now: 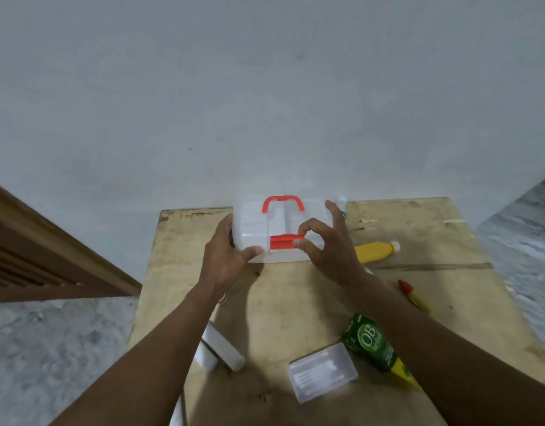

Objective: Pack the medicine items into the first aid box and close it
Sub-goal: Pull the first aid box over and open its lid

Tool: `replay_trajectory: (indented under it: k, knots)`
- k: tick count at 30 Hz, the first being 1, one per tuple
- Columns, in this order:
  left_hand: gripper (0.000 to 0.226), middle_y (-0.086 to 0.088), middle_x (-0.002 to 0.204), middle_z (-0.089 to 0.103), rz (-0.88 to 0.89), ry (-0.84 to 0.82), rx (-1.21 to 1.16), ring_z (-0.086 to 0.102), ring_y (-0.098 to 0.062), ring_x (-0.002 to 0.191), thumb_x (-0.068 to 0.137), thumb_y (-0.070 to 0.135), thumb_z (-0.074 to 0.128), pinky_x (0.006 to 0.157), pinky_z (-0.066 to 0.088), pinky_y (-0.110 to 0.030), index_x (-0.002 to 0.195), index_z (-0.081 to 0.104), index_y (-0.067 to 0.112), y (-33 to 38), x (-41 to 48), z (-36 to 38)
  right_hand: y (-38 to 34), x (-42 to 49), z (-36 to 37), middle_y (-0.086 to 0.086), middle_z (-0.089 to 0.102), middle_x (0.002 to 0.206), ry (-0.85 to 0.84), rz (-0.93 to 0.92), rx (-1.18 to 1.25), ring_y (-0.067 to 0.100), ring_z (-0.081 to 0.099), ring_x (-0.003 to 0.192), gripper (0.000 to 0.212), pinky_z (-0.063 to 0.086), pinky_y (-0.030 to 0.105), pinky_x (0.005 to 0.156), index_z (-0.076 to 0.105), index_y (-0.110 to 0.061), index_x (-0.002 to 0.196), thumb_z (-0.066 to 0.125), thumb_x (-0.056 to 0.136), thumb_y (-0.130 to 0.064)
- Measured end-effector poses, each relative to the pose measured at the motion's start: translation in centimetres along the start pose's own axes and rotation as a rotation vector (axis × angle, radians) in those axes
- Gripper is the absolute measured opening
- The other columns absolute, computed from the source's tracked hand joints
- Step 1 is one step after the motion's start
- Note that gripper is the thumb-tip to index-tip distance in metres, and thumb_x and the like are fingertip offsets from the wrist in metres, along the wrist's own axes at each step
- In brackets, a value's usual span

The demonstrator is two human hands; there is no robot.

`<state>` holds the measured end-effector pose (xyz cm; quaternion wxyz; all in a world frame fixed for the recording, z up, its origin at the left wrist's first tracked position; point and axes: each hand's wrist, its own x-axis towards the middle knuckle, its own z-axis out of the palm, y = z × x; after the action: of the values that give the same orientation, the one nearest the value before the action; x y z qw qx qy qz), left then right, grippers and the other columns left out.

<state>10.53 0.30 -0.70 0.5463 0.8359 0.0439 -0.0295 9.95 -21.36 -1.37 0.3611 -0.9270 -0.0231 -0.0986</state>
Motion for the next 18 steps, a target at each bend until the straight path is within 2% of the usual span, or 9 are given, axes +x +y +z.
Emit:
replay_trajectory:
  k: [4,6,9,11,14,16,18]
  knots:
    - [0.081,0.018,0.125,0.059,-0.004,0.005,-0.054,0.060,-0.011,0.115,0.069,0.021,0.086,0.091,0.053,-0.026,0.139,0.046,0.029,-0.7,-2.0,0.0,-0.4,-1.7,-0.7,0.021,0.039,0.152,-0.024,0.013,0.031,0.035,0.028,0.148,0.023,0.038,0.052,0.112,0.069,-0.021,0.090,0.069,0.078,-0.041]
    - [0.081,0.016,0.128,0.058,-0.003,0.003,-0.052,0.058,-0.010,0.117,0.070,0.020,0.086,0.090,0.051,-0.022,0.140,0.046,0.028,-0.6,-2.5,0.1,-0.5,-2.0,-1.0,0.023,0.048,0.145,0.001,-0.040,-0.006,0.038,0.037,0.142,0.024,0.040,0.054,0.109,0.065,-0.026,0.087,0.066,0.078,-0.049]
    - [0.080,0.012,0.130,0.060,-0.003,-0.010,-0.064,0.059,-0.011,0.117,0.070,0.017,0.086,0.093,0.052,-0.026,0.139,0.047,0.025,-0.6,-3.0,-0.1,-1.2,-1.9,-1.7,0.021,0.059,0.133,0.049,-0.127,-0.078,0.038,0.048,0.134,0.030,0.034,0.055,0.111,0.068,-0.022,0.083,0.062,0.079,-0.050]
    - [0.076,0.011,0.126,0.062,-0.010,-0.014,-0.062,0.060,-0.010,0.114,0.072,0.015,0.085,0.088,0.050,-0.017,0.138,0.049,0.024,-0.5,-3.4,-0.1,-2.2,-1.4,-2.8,0.018,0.062,0.128,0.071,-0.147,-0.071,0.032,0.051,0.130,0.030,0.034,0.050,0.112,0.071,-0.018,0.084,0.064,0.079,-0.047]
    - [0.069,0.012,0.121,0.065,-0.024,-0.014,-0.057,0.061,-0.010,0.113,0.074,0.018,0.084,0.079,0.046,-0.010,0.135,0.052,0.024,-0.4,-3.5,0.0,-3.5,0.0,-4.4,0.011,0.065,0.111,0.155,-0.184,-0.089,0.030,0.059,0.110,0.018,0.048,0.045,0.092,0.074,-0.019,0.086,0.076,0.076,-0.034]
    - [0.068,0.010,0.120,0.067,-0.030,-0.023,-0.030,0.062,-0.013,0.111,0.074,0.025,0.083,0.081,0.050,-0.015,0.134,0.052,0.026,-0.3,-3.4,0.1,-4.3,1.4,-5.2,0.008,0.063,0.098,0.192,-0.232,-0.111,0.027,0.061,0.090,0.018,0.052,0.040,0.076,0.075,-0.018,0.089,0.079,0.077,-0.029]
    - [0.072,0.009,0.122,0.066,-0.030,-0.025,0.005,0.062,-0.016,0.112,0.072,0.035,0.082,0.089,0.054,-0.028,0.136,0.049,0.029,-0.1,-3.1,0.2,-5.4,2.7,-6.1,0.005,0.060,0.092,0.166,-0.221,-0.088,0.018,0.058,0.076,0.017,0.053,0.036,0.069,0.074,-0.018,0.093,0.078,0.081,-0.029]
